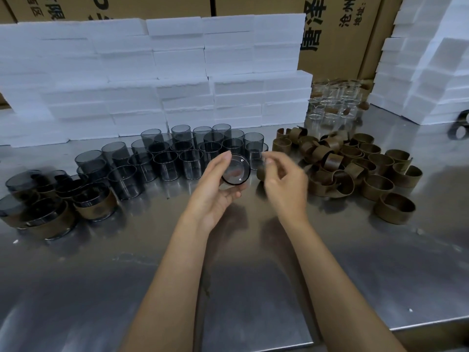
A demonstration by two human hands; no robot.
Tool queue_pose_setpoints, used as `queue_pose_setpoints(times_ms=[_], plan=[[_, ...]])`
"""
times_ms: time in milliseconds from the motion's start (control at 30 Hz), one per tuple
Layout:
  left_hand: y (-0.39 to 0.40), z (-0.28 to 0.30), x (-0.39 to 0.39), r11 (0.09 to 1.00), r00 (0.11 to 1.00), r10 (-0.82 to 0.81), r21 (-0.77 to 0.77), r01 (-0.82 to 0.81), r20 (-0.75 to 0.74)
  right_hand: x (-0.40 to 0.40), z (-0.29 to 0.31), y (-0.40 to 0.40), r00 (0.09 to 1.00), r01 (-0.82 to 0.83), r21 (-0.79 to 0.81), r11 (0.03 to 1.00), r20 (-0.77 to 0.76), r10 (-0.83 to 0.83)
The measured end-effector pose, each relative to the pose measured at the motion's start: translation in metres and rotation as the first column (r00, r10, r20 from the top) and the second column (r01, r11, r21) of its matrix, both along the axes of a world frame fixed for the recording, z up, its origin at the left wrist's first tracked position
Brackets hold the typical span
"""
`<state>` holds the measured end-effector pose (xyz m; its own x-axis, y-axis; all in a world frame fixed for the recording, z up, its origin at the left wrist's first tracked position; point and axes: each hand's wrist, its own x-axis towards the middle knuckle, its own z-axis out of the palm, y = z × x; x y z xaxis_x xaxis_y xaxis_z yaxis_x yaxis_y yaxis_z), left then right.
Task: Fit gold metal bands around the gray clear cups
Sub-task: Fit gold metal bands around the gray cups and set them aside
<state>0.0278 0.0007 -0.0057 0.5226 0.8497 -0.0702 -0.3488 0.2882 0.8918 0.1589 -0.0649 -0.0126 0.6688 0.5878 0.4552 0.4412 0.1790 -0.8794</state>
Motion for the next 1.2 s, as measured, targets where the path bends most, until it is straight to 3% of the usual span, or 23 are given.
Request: queue_pose_setpoints(times_ms=[100, 267, 367, 533, 633, 733, 933, 1067, 1200], plan=[[0.003, -0.002, -0.001, 0.998, 0.999, 0.036, -0.050, -0.035, 0.031, 0.024, -0.002, -0.002, 0.975, 0.219, -0.111, 0.969, 0.071, -0.212], [0.007, -0.004, 0.000, 0.992, 0.994, 0.089, -0.091, -0.083, 0.061, 0.036, -0.012, 0.013, 0.992, -0.028, -0.355, 0.935, 0.107, 0.070], [0.007, -0.002, 0.002, 0.990, 0.995, 0.100, -0.100, -0.097, 0.024, 0.035, -0.019, 0.021, 0.973, -0.007, -0.384, 0.923, 0.210, 0.094], [0.006, -0.002, 0.003, 0.990, 0.991, 0.134, -0.026, -0.135, -0.029, 0.034, -0.021, 0.019, 0.978, 0.092, -0.280, 0.955, 0.205, -0.035], [0.001, -0.001, 0.005, 0.988, 0.992, 0.116, 0.108, -0.109, -0.058, 0.020, -0.009, 0.011, 0.980, 0.046, -0.132, 0.990, 0.196, -0.020], [-0.004, -0.001, 0.008, 0.983, 0.997, 0.061, 0.178, -0.052, -0.045, 0.000, 0.000, 0.004, 0.957, -0.019, -0.043, 0.999, 0.288, 0.030], [-0.003, 0.002, 0.005, 0.977, 1.000, 0.010, 0.213, -0.016, 0.029, -0.008, 0.001, -0.003, 0.944, -0.027, -0.075, 0.997, 0.326, 0.050], [-0.003, -0.002, 0.007, 0.966, 0.996, 0.009, 0.257, 0.013, -0.084, -0.009, 0.007, -0.007, 0.943, -0.042, -0.105, 0.994, 0.324, 0.074], [-0.006, -0.003, 0.013, 0.980, 0.997, -0.007, 0.198, 0.023, -0.083, -0.012, 0.012, -0.008, 0.974, -0.127, -0.097, 0.987, 0.179, 0.142]])
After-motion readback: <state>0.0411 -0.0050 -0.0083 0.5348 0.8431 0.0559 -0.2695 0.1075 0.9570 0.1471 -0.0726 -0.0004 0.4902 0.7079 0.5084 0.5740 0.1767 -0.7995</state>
